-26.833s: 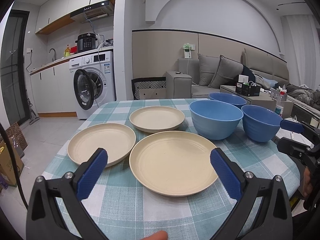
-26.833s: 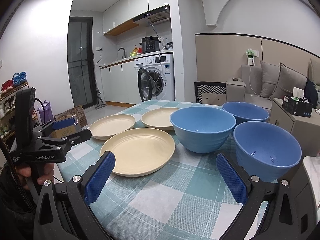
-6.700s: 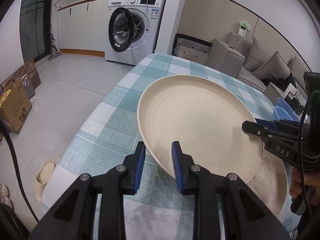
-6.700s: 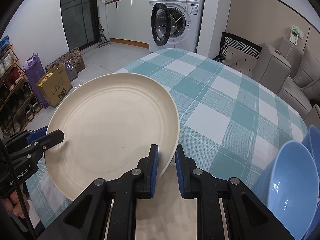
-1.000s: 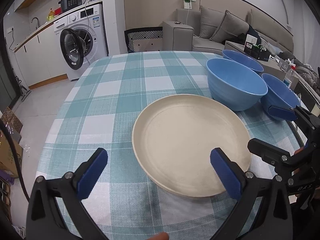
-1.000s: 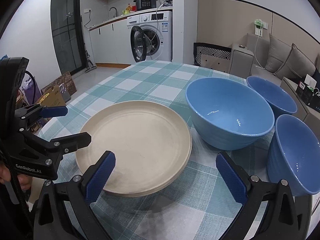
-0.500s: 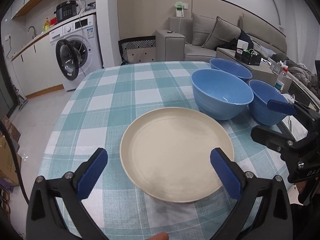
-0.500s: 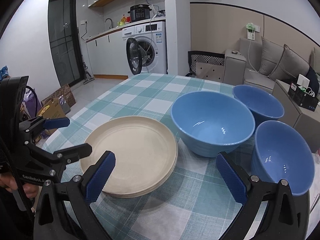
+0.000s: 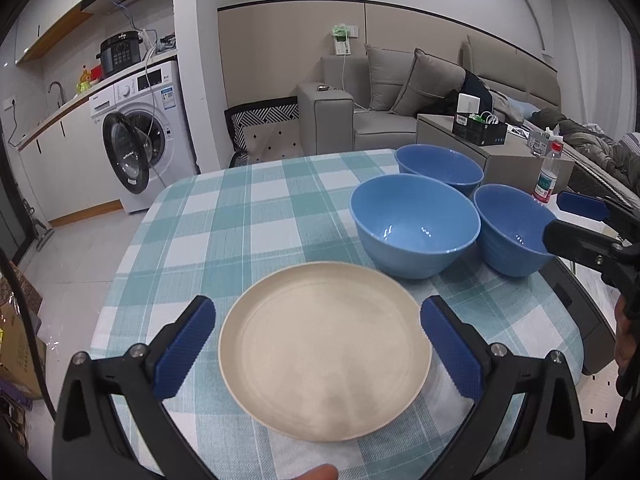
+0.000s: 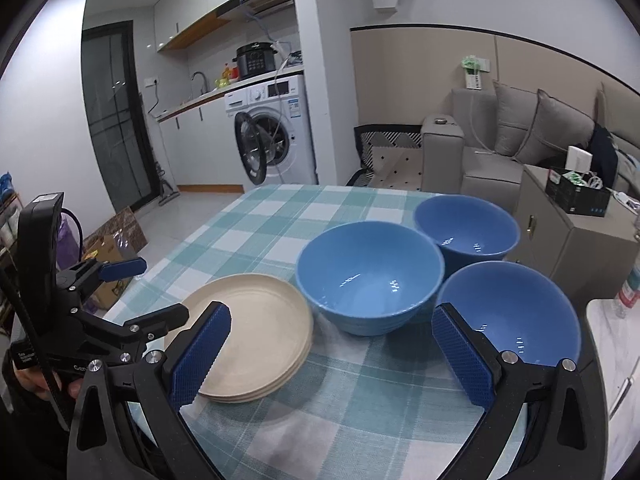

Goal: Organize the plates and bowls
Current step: 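Pull both tools back from the plate stack toward the blue bowls, then move both open tools forward to the rim of the large blue bowl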

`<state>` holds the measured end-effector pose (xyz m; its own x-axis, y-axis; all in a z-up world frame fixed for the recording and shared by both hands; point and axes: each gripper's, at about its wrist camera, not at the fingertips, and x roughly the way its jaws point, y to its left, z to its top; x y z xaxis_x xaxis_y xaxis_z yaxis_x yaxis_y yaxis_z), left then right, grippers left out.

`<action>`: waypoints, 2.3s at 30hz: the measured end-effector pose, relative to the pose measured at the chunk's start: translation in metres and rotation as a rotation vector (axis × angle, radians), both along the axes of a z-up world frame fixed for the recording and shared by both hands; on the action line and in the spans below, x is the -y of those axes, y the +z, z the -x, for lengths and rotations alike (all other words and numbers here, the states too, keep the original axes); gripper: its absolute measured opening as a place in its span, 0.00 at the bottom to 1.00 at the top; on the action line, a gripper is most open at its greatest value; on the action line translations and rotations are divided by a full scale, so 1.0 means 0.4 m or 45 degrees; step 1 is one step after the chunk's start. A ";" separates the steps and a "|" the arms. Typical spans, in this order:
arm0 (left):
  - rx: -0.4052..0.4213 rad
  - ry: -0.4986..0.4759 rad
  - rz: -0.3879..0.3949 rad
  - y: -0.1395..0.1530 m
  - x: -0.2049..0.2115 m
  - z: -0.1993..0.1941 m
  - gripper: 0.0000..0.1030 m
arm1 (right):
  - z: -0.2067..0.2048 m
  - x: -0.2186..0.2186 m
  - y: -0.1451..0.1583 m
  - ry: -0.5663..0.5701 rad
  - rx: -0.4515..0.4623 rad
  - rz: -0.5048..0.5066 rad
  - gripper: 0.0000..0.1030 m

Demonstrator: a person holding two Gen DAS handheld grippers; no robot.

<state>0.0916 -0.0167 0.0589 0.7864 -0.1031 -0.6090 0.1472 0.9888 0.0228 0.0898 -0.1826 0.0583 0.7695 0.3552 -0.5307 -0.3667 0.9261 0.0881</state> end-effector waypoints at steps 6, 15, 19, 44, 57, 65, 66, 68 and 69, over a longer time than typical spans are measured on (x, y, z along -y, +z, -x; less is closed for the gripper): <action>0.043 -0.021 -0.026 0.040 0.035 -0.021 1.00 | 0.020 0.070 0.048 -0.044 0.049 0.005 0.99; 0.098 -0.040 -0.017 0.099 0.075 -0.057 1.00 | 0.033 0.155 0.102 -0.084 0.086 -0.024 0.99; 0.116 -0.048 -0.015 0.123 0.090 -0.072 1.00 | 0.031 0.191 0.122 -0.096 0.096 -0.035 0.99; 0.114 -0.055 0.070 0.215 0.145 -0.234 1.00 | 0.010 0.434 0.270 -0.237 0.184 -0.242 0.99; 0.061 -0.078 0.086 0.209 0.175 -0.339 1.00 | -0.052 0.495 0.322 -0.290 0.192 -0.277 0.99; 0.011 -0.079 0.078 0.190 0.188 -0.420 1.00 | -0.155 0.489 0.278 -0.314 0.102 -0.253 0.99; 0.006 -0.080 0.080 0.187 0.189 -0.431 1.00 | -0.169 0.487 0.273 -0.316 0.089 -0.245 0.99; -0.007 -0.081 0.085 0.183 0.192 -0.451 1.00 | -0.195 0.490 0.261 -0.320 0.074 -0.232 0.99; -0.014 -0.084 0.089 0.180 0.194 -0.461 1.00 | -0.206 0.489 0.257 -0.324 0.066 -0.223 0.99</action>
